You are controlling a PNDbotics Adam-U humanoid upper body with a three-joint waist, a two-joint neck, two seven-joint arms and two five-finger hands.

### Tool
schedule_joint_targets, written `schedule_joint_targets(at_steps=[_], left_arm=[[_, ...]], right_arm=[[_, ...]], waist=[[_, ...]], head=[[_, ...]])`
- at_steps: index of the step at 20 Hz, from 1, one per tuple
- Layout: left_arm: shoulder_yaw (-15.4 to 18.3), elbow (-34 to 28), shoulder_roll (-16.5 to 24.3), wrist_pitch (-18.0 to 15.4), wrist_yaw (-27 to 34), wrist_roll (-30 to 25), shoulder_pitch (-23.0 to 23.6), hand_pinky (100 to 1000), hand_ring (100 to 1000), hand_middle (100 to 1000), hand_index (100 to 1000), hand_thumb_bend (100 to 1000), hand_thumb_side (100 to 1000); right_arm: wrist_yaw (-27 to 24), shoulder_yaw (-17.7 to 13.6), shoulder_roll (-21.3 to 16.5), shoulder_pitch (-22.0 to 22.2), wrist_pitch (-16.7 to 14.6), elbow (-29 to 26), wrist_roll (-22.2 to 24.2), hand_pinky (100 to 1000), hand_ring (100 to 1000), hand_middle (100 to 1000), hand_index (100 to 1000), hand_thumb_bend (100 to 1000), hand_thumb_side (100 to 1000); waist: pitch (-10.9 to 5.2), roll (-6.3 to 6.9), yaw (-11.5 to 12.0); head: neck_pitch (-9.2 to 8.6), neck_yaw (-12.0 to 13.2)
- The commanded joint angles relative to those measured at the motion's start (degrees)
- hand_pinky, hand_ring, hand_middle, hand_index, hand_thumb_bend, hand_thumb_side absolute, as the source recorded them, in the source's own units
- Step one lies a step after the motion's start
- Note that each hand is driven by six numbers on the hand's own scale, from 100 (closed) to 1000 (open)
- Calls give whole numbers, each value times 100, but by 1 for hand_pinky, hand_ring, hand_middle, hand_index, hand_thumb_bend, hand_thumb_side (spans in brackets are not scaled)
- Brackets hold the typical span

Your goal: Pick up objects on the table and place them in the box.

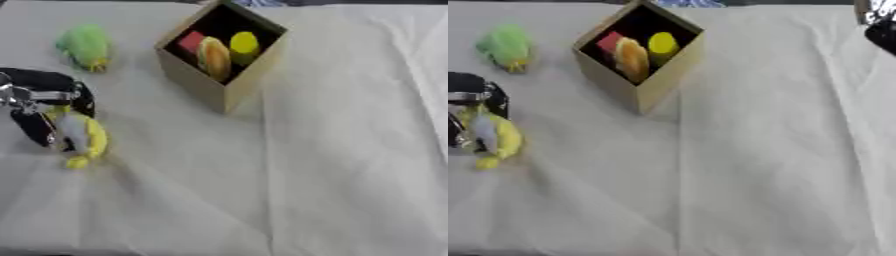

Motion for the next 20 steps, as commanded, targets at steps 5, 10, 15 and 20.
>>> schedule_joint_targets(at_steps=[5,10,15,20], left_arm=[[558,-1054,555,373,23,35,102,737,660,602,653,281,100],[621,-1106,136,583,17,46,-625,735,652,592,646,275,100],[535,-127,-1098,699,-344,181,-1951,733,645,590,651,258,100],[709,1033,-2242,590,-991,594,-2745,730,635,584,653,245,100]], right_arm=[[-56,-79,-102,-28,10,-88,-16,940,736,670,812,100,530],[-61,-41,-121,-32,13,-88,45,940,740,675,814,100,509],[-61,24,-143,-69,28,-88,198,940,745,681,818,100,491],[-90,75,-119,-132,38,-88,287,941,746,682,819,100,486]], waist=[[-123,39,-5],[-190,74,-10],[-246,91,-33],[-253,101,-118]], head=[[-67,-21],[-49,-48],[-11,-54],[-4,16]])
